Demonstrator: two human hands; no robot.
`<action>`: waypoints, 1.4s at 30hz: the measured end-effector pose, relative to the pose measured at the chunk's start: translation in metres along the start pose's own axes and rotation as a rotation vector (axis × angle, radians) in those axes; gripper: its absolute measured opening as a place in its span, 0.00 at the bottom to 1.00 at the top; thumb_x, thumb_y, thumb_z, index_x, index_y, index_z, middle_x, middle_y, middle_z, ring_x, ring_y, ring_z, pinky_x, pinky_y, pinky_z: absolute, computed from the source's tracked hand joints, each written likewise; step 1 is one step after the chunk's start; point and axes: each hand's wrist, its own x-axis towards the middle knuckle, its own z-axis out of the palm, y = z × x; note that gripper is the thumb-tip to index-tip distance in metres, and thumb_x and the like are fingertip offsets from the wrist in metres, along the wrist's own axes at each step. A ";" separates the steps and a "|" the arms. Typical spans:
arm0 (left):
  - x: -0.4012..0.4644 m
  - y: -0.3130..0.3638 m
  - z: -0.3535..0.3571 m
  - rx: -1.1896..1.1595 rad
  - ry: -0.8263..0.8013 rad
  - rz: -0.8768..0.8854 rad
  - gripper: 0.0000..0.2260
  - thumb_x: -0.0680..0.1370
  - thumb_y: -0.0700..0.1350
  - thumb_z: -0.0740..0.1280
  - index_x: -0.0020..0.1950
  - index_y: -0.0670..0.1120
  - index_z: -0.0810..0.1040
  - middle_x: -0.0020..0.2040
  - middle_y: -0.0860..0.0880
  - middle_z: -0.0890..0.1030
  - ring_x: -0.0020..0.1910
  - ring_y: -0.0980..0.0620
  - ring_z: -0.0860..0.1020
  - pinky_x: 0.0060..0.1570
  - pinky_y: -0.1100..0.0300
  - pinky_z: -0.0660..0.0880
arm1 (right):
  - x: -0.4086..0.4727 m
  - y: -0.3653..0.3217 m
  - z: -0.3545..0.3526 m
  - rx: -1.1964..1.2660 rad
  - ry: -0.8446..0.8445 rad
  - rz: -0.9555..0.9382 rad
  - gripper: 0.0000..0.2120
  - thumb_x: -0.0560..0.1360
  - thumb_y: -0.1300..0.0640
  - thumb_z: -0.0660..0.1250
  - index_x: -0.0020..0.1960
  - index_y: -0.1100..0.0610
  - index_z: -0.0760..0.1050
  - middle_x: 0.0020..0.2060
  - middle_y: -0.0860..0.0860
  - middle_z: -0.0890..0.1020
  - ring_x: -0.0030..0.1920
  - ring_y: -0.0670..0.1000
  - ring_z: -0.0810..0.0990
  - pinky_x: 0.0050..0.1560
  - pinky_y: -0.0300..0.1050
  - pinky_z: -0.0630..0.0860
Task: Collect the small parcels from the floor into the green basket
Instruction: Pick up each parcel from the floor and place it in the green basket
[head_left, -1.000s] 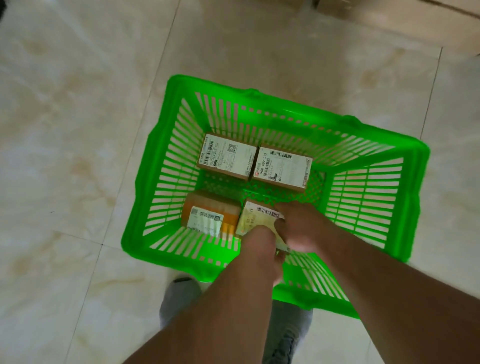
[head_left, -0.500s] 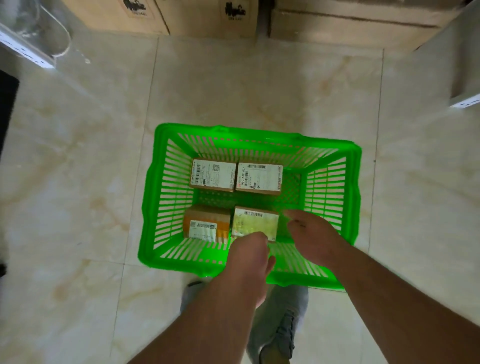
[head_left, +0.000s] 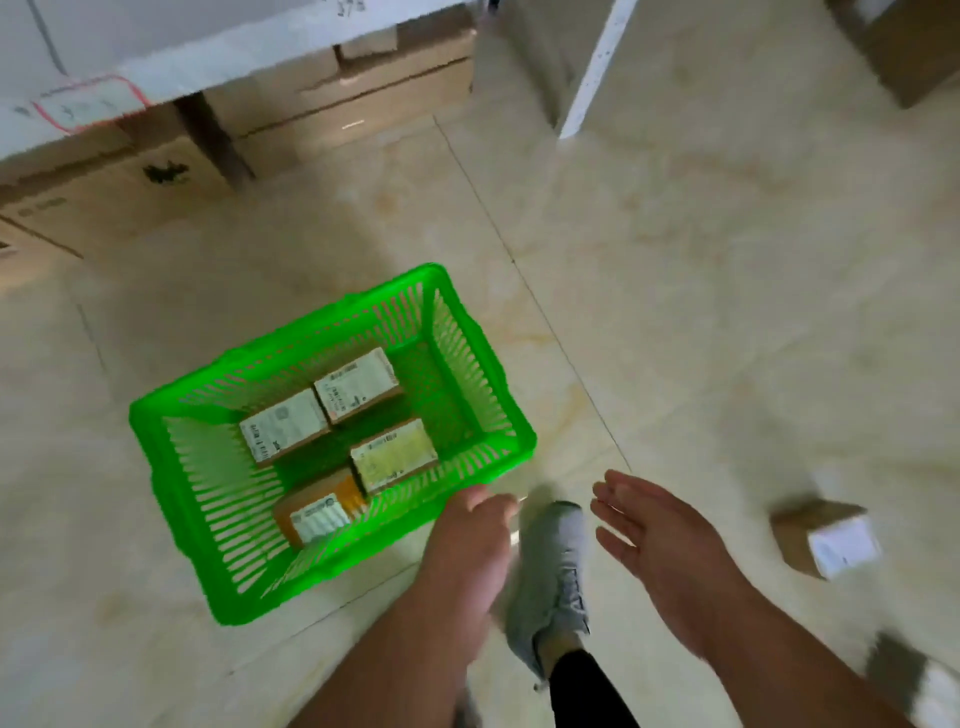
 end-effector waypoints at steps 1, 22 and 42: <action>-0.004 -0.010 0.011 0.086 0.003 0.024 0.15 0.69 0.53 0.69 0.54 0.52 0.82 0.68 0.41 0.79 0.67 0.43 0.77 0.69 0.44 0.72 | -0.010 0.010 -0.016 0.040 0.039 0.017 0.13 0.81 0.62 0.63 0.65 0.61 0.77 0.58 0.62 0.83 0.63 0.59 0.80 0.69 0.58 0.72; -0.130 -0.207 0.317 0.894 -0.239 0.093 0.25 0.77 0.49 0.67 0.75 0.50 0.71 0.69 0.51 0.76 0.66 0.49 0.76 0.71 0.49 0.71 | -0.077 0.209 -0.394 0.673 0.472 0.147 0.15 0.81 0.58 0.63 0.66 0.60 0.75 0.58 0.56 0.77 0.57 0.56 0.76 0.68 0.60 0.73; -0.057 -0.242 0.523 1.232 -0.082 0.323 0.26 0.79 0.49 0.66 0.77 0.48 0.69 0.74 0.50 0.73 0.70 0.47 0.74 0.69 0.55 0.68 | 0.027 0.226 -0.547 0.687 0.332 0.188 0.04 0.78 0.53 0.64 0.45 0.47 0.75 0.54 0.52 0.78 0.58 0.56 0.78 0.68 0.60 0.73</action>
